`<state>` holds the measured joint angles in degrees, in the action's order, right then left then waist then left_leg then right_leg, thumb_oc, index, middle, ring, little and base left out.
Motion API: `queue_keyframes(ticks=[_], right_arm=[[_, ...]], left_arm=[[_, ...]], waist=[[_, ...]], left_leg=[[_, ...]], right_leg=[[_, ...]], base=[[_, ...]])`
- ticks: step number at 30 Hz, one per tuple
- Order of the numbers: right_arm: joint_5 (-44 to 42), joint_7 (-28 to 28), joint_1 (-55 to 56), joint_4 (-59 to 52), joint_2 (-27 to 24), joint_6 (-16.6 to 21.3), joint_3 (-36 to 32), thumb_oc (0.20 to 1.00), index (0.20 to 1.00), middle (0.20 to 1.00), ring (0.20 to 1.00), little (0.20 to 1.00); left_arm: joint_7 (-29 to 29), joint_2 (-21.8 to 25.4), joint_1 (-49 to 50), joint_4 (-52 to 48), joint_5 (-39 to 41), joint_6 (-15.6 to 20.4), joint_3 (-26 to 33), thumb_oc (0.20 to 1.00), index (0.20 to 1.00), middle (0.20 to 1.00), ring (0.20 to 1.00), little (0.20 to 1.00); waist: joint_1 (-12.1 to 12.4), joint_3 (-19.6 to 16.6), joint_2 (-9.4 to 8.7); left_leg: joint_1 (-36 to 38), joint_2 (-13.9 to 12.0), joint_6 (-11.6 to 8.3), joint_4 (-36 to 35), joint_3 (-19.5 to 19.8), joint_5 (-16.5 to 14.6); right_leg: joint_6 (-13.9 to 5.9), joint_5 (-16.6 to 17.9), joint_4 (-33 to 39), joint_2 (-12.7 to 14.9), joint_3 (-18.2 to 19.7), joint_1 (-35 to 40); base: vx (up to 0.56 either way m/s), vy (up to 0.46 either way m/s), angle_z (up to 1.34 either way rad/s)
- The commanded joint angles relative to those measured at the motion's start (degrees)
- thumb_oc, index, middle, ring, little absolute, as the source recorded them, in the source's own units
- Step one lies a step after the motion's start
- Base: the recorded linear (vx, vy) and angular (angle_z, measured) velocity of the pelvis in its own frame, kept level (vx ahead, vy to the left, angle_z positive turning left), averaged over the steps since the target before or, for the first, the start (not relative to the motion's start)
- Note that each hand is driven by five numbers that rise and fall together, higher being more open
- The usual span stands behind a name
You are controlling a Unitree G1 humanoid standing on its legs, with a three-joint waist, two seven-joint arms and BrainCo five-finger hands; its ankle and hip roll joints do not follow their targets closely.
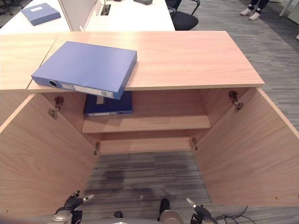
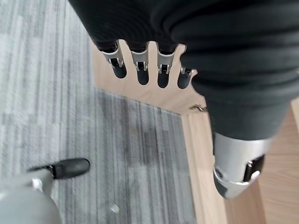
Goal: Put the empty folder in the office cabinet
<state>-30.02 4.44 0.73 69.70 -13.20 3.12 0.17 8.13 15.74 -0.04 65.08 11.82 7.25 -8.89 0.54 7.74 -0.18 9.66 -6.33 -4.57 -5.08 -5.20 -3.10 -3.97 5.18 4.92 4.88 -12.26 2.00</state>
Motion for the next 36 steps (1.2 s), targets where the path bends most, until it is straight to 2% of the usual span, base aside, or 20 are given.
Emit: queue_keyframes(ticks=[1, 9, 21, 23, 24, 25, 27, 28, 30, 31, 32, 36], right_arm=[[2.8, 0.0, -0.8, 0.7, -0.8, 0.0, 1.1, 1.0, 1.0, 1.0, 1.0, 1.0], [5.5, -0.9, 0.0, 0.4, -1.3, -0.2, 2.6, 1.0, 1.0, 1.0, 1.0, 1.0], [6.0, -1.4, -0.7, -0.9, -2.4, 0.0, 3.3, 1.0, 1.0, 1.0, 1.0, 1.0], [6.7, -1.5, -0.9, -1.7, -2.4, 0.2, 4.1, 1.0, 1.0, 1.0, 1.0, 1.0], [7.0, -1.5, -1.0, -2.1, -2.8, 0.3, 4.3, 1.0, 1.0, 1.0, 1.0, 1.0], [7.1, -1.4, -1.2, -2.3, -3.1, 0.3, 4.6, 1.0, 1.0, 1.0, 1.0, 1.0], [7.0, -1.3, -1.0, -2.3, -3.5, 0.1, 4.5, 1.0, 1.0, 1.0, 1.0, 1.0], [7.5, -1.1, -0.8, -2.1, -3.9, -0.1, 4.3, 1.0, 1.0, 1.0, 1.0, 1.0], [7.8, -1.2, -0.6, -2.0, -4.0, -0.3, 4.4, 1.0, 1.0, 1.0, 1.0, 1.0], [7.9, -1.0, -0.7, -1.9, -4.2, -0.2, 4.5, 1.0, 1.0, 1.0, 1.0, 1.0], [8.2, -0.7, -0.9, -1.6, -4.4, -0.2, 4.5, 1.0, 1.0, 1.0, 1.0, 1.0], [8.4, -0.4, -1.1, -1.3, -4.4, -0.1, 4.6, 1.0, 1.0, 1.0, 1.0, 1.0]], left_arm=[[0.1, 0.7, -2.8, 1.8, -3.3, 1.2, 0.8, 1.0, 1.0, 1.0, 1.0, 1.0], [-0.1, 0.7, -2.0, 2.2, -4.1, 0.7, 1.2, 1.0, 1.0, 1.0, 1.0, 1.0], [-0.6, 0.2, -2.4, 2.2, -4.3, 0.5, 0.6, 1.0, 1.0, 1.0, 1.0, 1.0], [-0.6, 0.3, -2.8, 2.3, -3.9, 0.5, 0.6, 1.0, 1.0, 1.0, 1.0, 1.0], [-0.8, 0.4, -3.0, 2.1, -4.0, 0.5, 0.4, 1.0, 1.0, 1.0, 1.0, 1.0], [-0.8, 0.2, -3.2, 1.9, -3.5, 0.5, 0.4, 1.0, 1.0, 1.0, 1.0, 1.0], [-0.8, -0.3, -3.2, 2.0, -2.8, 0.5, 0.5, 1.0, 1.0, 1.0, 1.0, 1.0], [-0.7, -0.5, -2.8, 2.1, -2.8, 0.2, 0.6, 1.0, 1.0, 1.0, 1.0, 1.0], [-0.8, -0.6, -2.6, 2.4, -3.0, 0.2, 0.7, 1.0, 1.0, 1.0, 1.0, 1.0], [-0.8, -0.6, -2.4, 2.6, -3.0, 0.1, 0.6, 1.0, 1.0, 1.0, 1.0, 1.0], [-0.9, -0.7, -2.1, 3.3, -3.5, 0.1, 0.5, 1.0, 1.0, 1.0, 1.0, 1.0], [-0.8, -0.7, -1.7, 3.9, -3.7, 0.0, 0.8, 1.0, 1.0, 1.0, 1.0, 1.0]], waist=[[0.0, 1.0, -0.95], [0.3, 1.1, -1.07], [0.5, 2.1, -0.18], [0.4, 3.7, -0.14], [0.5, 4.8, -0.44], [0.5, 5.9, -0.84], [0.3, 6.3, -0.95], [0.8, 6.1, -1.09], [1.2, 5.8, -1.06], [1.6, 5.7, -0.97], [2.5, 5.6, -0.64], [3.1, 5.5, -0.62]], left_leg=[[-2.9, 1.4, -1.06, 0.1, 2.0, 0.1], [-1.3, 0.7, -1.86, 0.1, 3.4, 0.0], [-1.9, -0.8, -3.25, 0.5, 5.2, 1.4], [-5.3, -1.1, -4.18, 6.8, 5.7, 0.9], [-8.9, -0.1, -5.18, 13.8, 6.5, 1.5], [-11.8, 0.7, -6.1, 19.3, 7.3, 3.6], [-14.5, 0.3, -6.0, 22.1, 6.6, 4.5], [-16.5, 0.8, -4.86, 18.1, 5.2, 3.3], [-16.4, 1.5, -4.43, 16.2, 5.7, 3.4], [-17.2, 2.2, -4.23, 14.9, 6.6, 4.0], [-19.1, 2.6, -4.08, 11.2, 8.1, 6.1], [-20.0, 2.3, -3.92, 9.0, 7.3, 7.5]], right_leg=[[-5.5, -5.2, -0.9, 2.7, 2.5, 3.2], [-5.17, -6.3, 0.0, 2.3, 0.9, 5.9], [-4.03, -7.8, -0.7, 1.4, -0.2, 6.3], [-2.8, -8.7, -1.2, 1.2, 0.3, 6.2], [-1.88, -9.1, -1.6, 1.3, 0.4, 6.3], [-1.13, -9.3, -2.0, 1.4, 0.7, 6.3], [-0.9, -9.8, -2.1, 1.6, 0.3, 6.9], [-1.11, -10.5, -2.2, 1.9, 0.7, 7.5], [-1.18, -10.8, -2.2, 1.8, 1.1, 7.7], [-1.17, -11.1, -2.2, 1.5, 1.5, 8.0], [-1.28, -11.9, -1.6, 0.5, 2.4, 9.0], [-1.39, -12.5, -1.1, 0.0, 3.2, 10.0]], base=[[0.04, -0.035, 0.03], [0.02, -0.052, 0.08], [-0.01, -0.06, 0.12], [-0.13, -0.148, 0.31], [-0.17, -0.173, 0.4], [-0.12, -0.127, 0.51], [0.04, -0.057, 0.18], [0.12, -0.027, -0.23], [0.13, -0.012, -0.08], [0.21, -0.013, -0.08], [0.16, -0.013, -0.1], [0.13, 0.003, -0.15]])
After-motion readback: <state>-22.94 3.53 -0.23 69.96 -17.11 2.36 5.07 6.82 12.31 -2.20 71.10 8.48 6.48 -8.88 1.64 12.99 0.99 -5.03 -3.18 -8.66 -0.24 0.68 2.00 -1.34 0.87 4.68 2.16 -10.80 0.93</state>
